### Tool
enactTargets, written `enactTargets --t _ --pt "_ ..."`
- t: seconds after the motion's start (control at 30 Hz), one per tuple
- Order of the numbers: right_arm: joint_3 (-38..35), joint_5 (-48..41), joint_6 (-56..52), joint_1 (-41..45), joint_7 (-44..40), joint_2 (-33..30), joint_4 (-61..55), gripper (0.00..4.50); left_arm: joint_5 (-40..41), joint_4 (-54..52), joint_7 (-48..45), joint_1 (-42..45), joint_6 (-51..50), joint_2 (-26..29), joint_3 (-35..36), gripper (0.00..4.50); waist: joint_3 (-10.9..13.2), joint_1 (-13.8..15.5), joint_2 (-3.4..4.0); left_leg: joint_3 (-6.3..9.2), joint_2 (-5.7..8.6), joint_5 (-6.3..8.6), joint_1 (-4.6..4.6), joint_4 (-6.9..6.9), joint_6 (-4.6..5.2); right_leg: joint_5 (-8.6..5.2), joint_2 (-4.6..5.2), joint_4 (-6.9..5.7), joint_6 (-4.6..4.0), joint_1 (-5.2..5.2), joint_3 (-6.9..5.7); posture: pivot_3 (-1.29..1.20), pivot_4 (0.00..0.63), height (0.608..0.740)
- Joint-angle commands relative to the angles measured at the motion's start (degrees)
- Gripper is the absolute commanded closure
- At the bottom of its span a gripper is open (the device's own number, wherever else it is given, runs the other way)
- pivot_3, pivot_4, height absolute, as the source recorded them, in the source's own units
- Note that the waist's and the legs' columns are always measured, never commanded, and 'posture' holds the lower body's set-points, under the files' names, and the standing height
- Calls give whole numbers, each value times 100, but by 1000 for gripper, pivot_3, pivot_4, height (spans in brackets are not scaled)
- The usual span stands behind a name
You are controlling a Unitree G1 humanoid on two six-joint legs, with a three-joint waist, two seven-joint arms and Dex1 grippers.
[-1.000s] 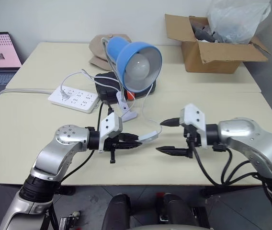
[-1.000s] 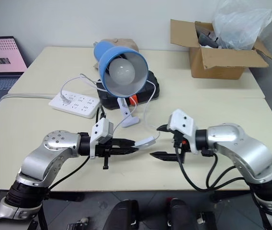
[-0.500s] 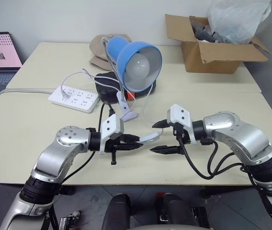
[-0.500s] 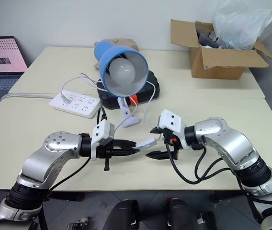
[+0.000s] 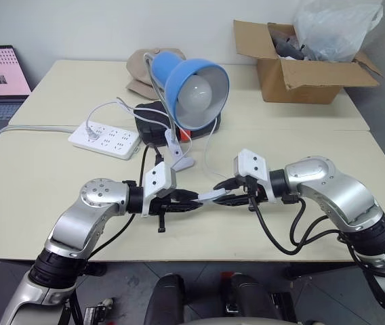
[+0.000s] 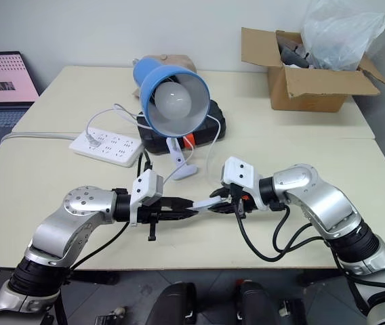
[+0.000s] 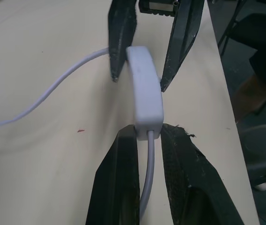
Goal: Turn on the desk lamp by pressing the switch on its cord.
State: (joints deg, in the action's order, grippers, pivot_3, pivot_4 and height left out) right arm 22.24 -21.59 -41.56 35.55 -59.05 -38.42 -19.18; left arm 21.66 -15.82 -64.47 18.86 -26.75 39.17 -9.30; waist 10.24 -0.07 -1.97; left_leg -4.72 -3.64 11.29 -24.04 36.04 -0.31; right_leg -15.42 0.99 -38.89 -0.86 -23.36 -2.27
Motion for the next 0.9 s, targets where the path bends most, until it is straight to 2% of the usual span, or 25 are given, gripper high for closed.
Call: enactTargets --t 0.03,0.2,0.43,0.5,0.53,0.63,0.83,0.9 --pt "-89 102 177 119 -48 16 8 3749 61 -152 -1 59 120 -39 17 4139 0 0 0 0 0 0 0 0 0 0 0 0 0 0 0 0 150 740" --pt "-137 93 223 115 -158 44 20 3936 23 -126 -19 72 168 -37 12 4139 0 0 0 0 0 0 0 0 0 0 0 0 0 0 0 0 150 740" --pt "-276 39 301 94 -131 154 75 3946 -21 -97 -14 85 221 -49 -5 4139 0 0 0 -1 0 0 0 0 0 0 0 0 0 0 1 0 150 740" --pt "-325 40 354 85 -123 171 101 3257 -42 -104 -16 69 240 -46 -11 4139 0 0 0 0 0 0 0 0 0 0 0 0 0 0 0 0 150 740" --pt "-361 47 386 82 -116 176 123 3201 -72 -94 -16 70 265 -51 -25 4139 0 0 0 0 0 0 0 0 0 0 0 0 0 0 0 0 150 740" --pt "-481 62 443 94 -81 177 156 2638 -167 -58 -20 75 362 -55 -65 4138 0 1 0 -1 0 0 -1 0 0 0 0 0 0 0 1 0 150 740" --pt "-815 -14 385 136 -72 -2 -3 1267 -666 321 121 223 822 -129 -304 4138 0 3 0 -2 0 0 0 0 0 0 0 0 0 0 1 0 150 740" --pt "-979 74 424 -121 -86 -329 -283 945 -1213 786 504 445 1267 -367 -534 4138 1 32 2 -2 0 0 0 0 0 0 0 0 0 0 1 0 150 740"
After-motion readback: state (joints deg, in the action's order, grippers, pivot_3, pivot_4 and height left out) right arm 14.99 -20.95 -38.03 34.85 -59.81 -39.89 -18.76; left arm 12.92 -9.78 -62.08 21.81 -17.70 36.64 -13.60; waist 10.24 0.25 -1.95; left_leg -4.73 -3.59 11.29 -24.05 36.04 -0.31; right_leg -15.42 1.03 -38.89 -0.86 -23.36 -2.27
